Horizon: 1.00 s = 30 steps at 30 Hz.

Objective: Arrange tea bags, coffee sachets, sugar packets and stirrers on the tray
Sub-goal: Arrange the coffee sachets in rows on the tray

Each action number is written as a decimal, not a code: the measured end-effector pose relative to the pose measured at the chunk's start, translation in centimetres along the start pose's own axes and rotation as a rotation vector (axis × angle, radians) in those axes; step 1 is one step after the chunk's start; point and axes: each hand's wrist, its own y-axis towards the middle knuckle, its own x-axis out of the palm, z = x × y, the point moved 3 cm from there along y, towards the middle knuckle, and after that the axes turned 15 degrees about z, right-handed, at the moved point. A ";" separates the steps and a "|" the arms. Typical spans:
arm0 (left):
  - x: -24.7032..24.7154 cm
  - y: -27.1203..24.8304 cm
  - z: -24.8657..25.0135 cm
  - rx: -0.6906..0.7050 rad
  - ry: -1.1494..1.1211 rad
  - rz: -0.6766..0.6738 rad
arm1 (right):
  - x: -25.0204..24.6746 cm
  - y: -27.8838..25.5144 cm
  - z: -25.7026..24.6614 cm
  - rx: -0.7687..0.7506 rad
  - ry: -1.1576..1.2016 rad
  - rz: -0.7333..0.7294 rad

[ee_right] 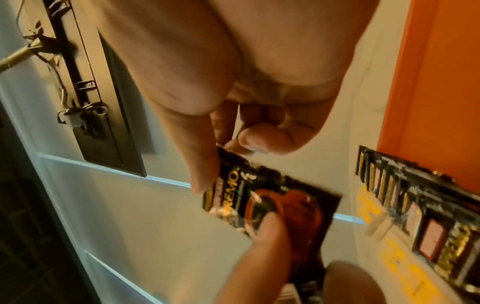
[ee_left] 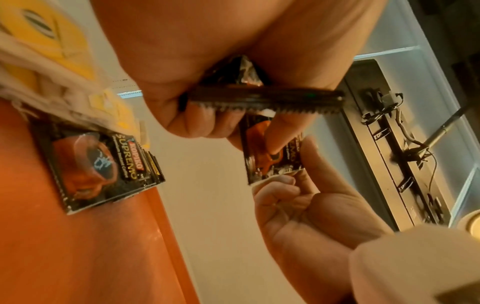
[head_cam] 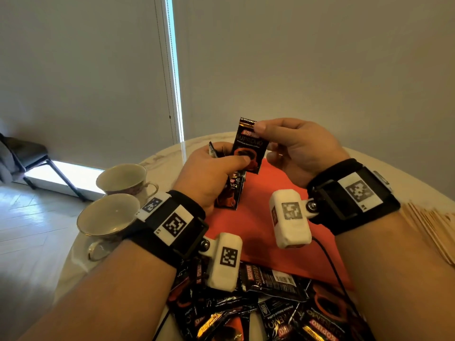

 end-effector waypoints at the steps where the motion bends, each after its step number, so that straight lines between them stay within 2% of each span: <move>1: -0.1 0.0 0.0 -0.003 -0.013 -0.005 | 0.0 0.0 -0.1 0.007 0.046 -0.019; 3: -0.2 0.2 -0.2 -0.016 -0.049 -0.012 | 0.1 0.0 -0.1 0.016 0.089 -0.050; 5: -0.2 0.2 -0.2 -0.045 -0.110 -0.007 | 0.1 -0.1 0.1 0.005 0.010 -0.057; 10: -0.3 0.2 0.0 -0.108 -0.175 0.066 | 0.5 -0.2 0.7 -0.002 -0.108 0.025; 14: -1.2 0.8 0.5 -0.107 -0.219 0.288 | 0.1 0.2 3.3 0.171 -0.097 0.101; 16: -2.0 1.2 0.7 -0.118 -0.261 0.390 | -0.2 0.1 5.2 0.293 -0.186 0.093; 18: -2.5 1.3 0.8 -0.147 -0.348 0.432 | -0.5 -0.2 6.8 0.401 -0.287 0.077; 22: -3.0 1.4 1.0 -0.216 -0.508 0.461 | -0.6 -0.4 8.1 0.444 -0.416 0.072; 27: -3.0 1.6 0.8 -0.232 -0.574 0.406 | 0.3 -0.7 7.7 0.416 -0.501 0.065; 30: -3.0 2.0 0.1 -0.279 -0.570 0.440 | 0.8 -0.8 7.7 0.415 -0.525 0.067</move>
